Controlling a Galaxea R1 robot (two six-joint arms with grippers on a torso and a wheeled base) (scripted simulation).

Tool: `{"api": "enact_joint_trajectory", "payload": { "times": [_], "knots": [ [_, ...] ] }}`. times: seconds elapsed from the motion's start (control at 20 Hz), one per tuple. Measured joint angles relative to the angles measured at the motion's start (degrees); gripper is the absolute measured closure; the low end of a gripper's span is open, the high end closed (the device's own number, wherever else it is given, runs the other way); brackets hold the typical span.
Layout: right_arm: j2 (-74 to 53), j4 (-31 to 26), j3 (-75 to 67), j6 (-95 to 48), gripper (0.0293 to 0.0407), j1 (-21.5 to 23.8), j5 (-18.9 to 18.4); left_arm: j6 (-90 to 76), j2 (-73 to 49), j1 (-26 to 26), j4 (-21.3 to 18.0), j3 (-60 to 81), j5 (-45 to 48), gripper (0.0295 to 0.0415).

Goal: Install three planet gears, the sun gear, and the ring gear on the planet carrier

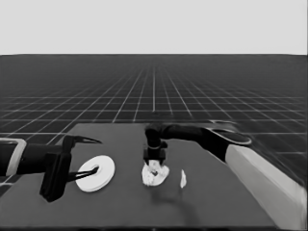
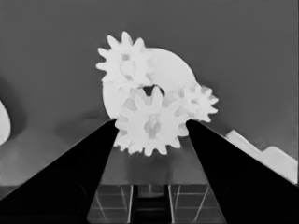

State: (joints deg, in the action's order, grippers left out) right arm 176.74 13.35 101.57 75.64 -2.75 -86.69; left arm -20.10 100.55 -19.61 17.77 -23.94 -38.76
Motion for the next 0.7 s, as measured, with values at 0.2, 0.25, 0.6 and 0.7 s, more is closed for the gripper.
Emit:
{"api": "enact_joint_trajectory", "payload": {
  "times": [0.2,0.25,0.6,0.7],
  "knots": [
    [0.56,1.91,1.87,-1.08,0.0390,-2.13,0.87,0.00,0.00,0.00,0.00,0.00,0.00,0.0326],
    [0.59,2.02,1.98,-1.14,0.0390,-2.23,0.92,0.00,0.00,0.00,0.00,0.00,0.00,0.0326],
    [0.63,2.13,2.09,0.43,0.0391,-2.72,1.00,0.00,0.00,0.00,0.00,0.00,0.00,0.0326],
    [0.65,2.13,2.09,1.56,0.0391,-2.76,1.00,0.00,0.00,0.00,0.00,0.00,0.00,0.0326]
  ]
}}
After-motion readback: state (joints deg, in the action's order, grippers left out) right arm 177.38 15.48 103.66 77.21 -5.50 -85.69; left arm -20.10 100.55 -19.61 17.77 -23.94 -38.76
